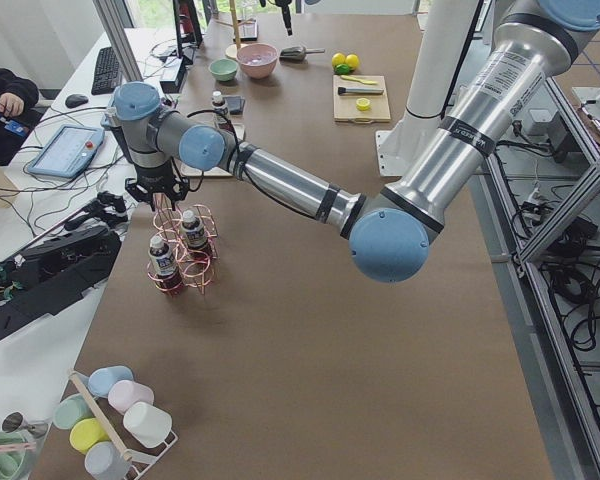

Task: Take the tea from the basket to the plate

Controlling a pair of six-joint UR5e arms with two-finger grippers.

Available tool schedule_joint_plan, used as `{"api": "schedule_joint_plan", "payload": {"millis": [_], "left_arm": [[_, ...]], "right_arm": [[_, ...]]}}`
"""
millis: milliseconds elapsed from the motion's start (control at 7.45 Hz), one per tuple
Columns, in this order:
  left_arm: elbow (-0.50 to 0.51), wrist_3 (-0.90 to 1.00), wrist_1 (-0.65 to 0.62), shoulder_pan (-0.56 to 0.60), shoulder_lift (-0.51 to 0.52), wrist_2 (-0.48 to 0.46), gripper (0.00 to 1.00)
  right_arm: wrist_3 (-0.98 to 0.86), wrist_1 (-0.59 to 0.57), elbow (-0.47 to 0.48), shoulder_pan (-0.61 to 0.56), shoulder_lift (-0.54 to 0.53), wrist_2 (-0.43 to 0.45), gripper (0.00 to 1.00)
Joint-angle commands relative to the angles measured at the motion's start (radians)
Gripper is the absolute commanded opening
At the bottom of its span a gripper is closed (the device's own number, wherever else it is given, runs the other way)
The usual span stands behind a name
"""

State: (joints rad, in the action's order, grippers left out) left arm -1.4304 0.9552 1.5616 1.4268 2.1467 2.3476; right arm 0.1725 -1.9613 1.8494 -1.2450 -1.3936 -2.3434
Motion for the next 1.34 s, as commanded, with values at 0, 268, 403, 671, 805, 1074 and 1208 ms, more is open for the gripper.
{"api": "schedule_joint_plan", "payload": {"millis": [0,268,403,671,805,1074,1208], "left_arm": [[-0.004,-0.015,0.006,-0.002,0.001,0.001,0.99],[-0.007,-0.026,0.006,0.001,0.001,0.001,0.99],[-0.014,-0.089,0.043,0.010,-0.002,-0.002,0.99],[-0.059,-0.388,0.284,0.035,-0.095,-0.185,0.99],[-0.071,-0.585,0.437,0.034,-0.155,-0.277,0.98],[-0.070,-1.106,0.622,0.037,-0.241,-0.281,0.97],[-0.067,-1.198,0.636,0.059,-0.316,-0.274,0.96]], "right_arm": [[-0.206,0.001,-0.019,-0.166,-0.204,0.038,1.00],[-0.258,-0.001,-0.056,-0.247,-0.208,0.059,1.00],[-0.254,-0.001,-0.059,-0.246,-0.202,0.111,1.00],[-0.249,-0.001,-0.049,-0.225,-0.196,0.145,1.00],[-0.249,-0.008,-0.033,-0.225,-0.193,0.124,1.00],[-0.246,0.001,-0.053,-0.223,-0.188,0.102,1.00],[-0.248,0.001,-0.059,-0.225,-0.193,0.101,1.00]]}}
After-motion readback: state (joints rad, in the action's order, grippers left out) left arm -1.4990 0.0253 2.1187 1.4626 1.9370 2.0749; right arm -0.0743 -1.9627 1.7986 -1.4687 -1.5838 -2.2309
